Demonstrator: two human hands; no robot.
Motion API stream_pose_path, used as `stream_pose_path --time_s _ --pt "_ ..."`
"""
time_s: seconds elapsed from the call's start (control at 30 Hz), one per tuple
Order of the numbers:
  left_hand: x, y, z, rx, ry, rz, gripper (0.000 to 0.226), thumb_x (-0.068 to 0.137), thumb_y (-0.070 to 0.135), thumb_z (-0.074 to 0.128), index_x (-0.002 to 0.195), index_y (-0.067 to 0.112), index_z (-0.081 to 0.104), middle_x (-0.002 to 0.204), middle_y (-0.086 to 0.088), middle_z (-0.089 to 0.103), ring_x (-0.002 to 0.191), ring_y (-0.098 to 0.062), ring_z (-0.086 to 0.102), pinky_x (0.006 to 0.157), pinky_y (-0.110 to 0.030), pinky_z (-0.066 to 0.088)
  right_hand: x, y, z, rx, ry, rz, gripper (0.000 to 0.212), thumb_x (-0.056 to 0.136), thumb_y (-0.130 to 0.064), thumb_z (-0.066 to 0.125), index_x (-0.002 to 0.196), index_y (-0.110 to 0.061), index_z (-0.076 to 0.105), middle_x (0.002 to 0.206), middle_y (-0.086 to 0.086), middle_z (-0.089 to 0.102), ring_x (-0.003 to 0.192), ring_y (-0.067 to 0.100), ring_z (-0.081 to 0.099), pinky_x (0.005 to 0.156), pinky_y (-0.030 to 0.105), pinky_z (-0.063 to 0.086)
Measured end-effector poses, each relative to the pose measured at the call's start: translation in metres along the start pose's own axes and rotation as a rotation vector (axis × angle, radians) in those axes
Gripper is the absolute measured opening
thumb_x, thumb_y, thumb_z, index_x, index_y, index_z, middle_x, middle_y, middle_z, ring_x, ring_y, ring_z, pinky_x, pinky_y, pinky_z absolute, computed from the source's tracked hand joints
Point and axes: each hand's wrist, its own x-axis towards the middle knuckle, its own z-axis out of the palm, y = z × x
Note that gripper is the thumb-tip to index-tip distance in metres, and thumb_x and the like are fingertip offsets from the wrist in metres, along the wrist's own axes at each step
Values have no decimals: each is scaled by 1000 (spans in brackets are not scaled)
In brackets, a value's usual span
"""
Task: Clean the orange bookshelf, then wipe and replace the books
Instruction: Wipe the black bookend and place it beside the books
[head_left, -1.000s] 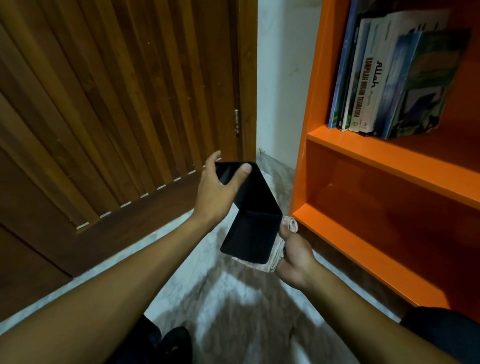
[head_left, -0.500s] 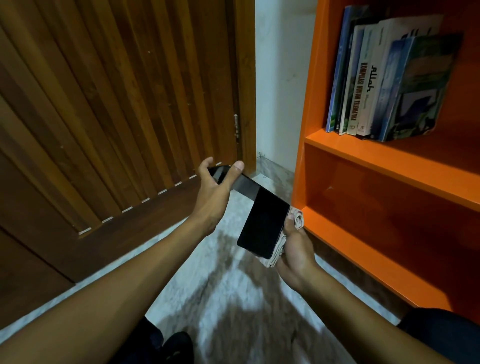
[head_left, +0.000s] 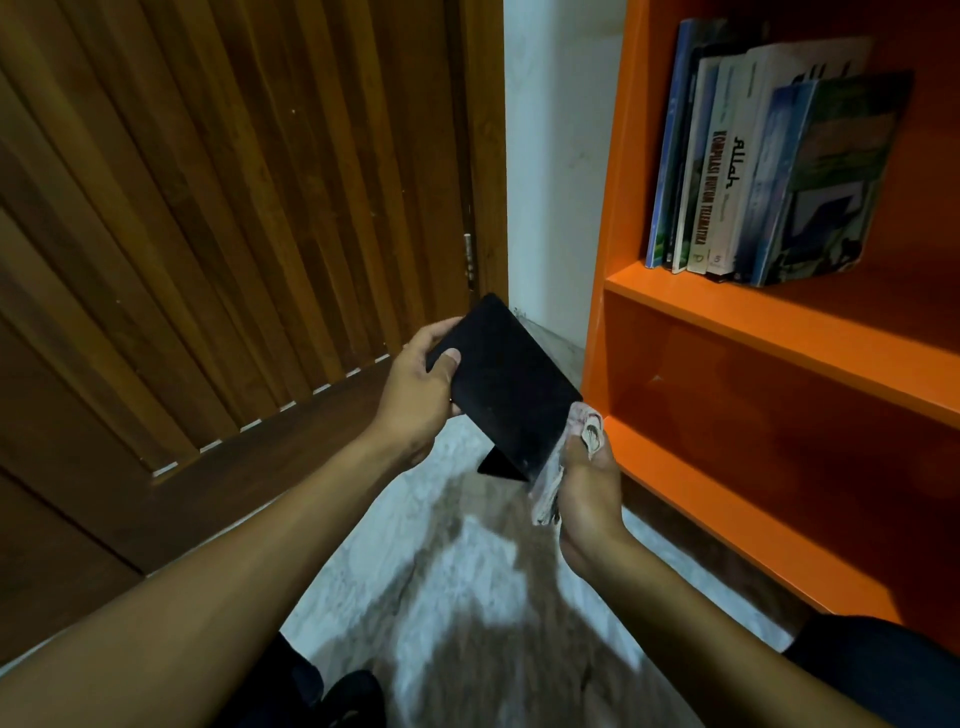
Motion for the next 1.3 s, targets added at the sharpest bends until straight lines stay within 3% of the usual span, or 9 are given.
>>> stream_pose_path --time_s 0.13,0.27,0.47,0.6,0.73,0.9,1.03,1.2,1.3 --pt "-6 2 6 52 -89 -7 32 106 9 39 122 31 57 117 5 61 101 -16 64 66 -32 61 0 -5 0 -135 -6 -174 45 107 -30 39 152 -37 33 160 -10 32 148 18 29 117 40 32" --pt "-15 -6 15 249 -270 -4 30 105 8 41 127 22 56 112 0 64 98 -23 66 73 -44 62 -3 -12 4 -356 -79 -303 51 107 -30 38 155 -39 23 164 -16 16 152 6 9 124 45 19" --pt "-20 -22 26 325 -340 -12 25 106 13 40 119 25 57 108 -2 67 92 -20 67 62 -28 56 -4 -15 3 -604 -198 -583 63 99 -8 32 157 -30 19 165 -16 5 150 -2 -10 126 42 -3" --pt "-12 -17 27 145 -177 -93 29 107 13 35 119 14 61 100 -6 68 84 -19 66 59 -28 56 -9 -5 5 -718 -337 -705 62 98 0 34 155 -24 29 162 -19 13 151 0 -3 125 45 -1" --pt "-1 -13 12 12 -20 -155 28 107 12 34 118 11 60 96 -7 65 83 -19 63 63 -26 53 -10 3 -3 -798 -539 -779 58 95 -4 35 151 -20 39 162 -3 29 152 6 11 125 45 5" --pt "8 -13 -8 68 32 -109 26 106 12 38 110 16 63 111 -11 61 93 -24 57 65 -29 48 -13 8 -13 -824 -701 -867 50 94 3 43 138 -16 56 153 -5 42 147 3 26 124 30 10" --pt "14 -10 -21 64 85 -108 28 105 18 42 96 26 68 129 -14 60 111 -32 57 79 -41 50 -18 13 -18 -857 -810 -884 45 93 3 47 131 -16 60 146 -1 53 144 8 36 123 33 18" --pt "19 -2 -31 5 176 -96 26 106 17 42 99 23 66 115 -12 66 99 -27 62 72 -37 54 -29 11 -25 -851 -846 -898 44 89 6 49 123 -20 62 132 -2 61 132 -5 42 116 21 26" --pt "21 0 -37 0 236 -85 23 106 14 42 102 20 64 106 -7 66 89 -20 62 59 -27 53 -31 10 -30 -894 -821 -814 36 93 4 47 114 -21 61 116 -1 65 111 1 54 98 10 36"
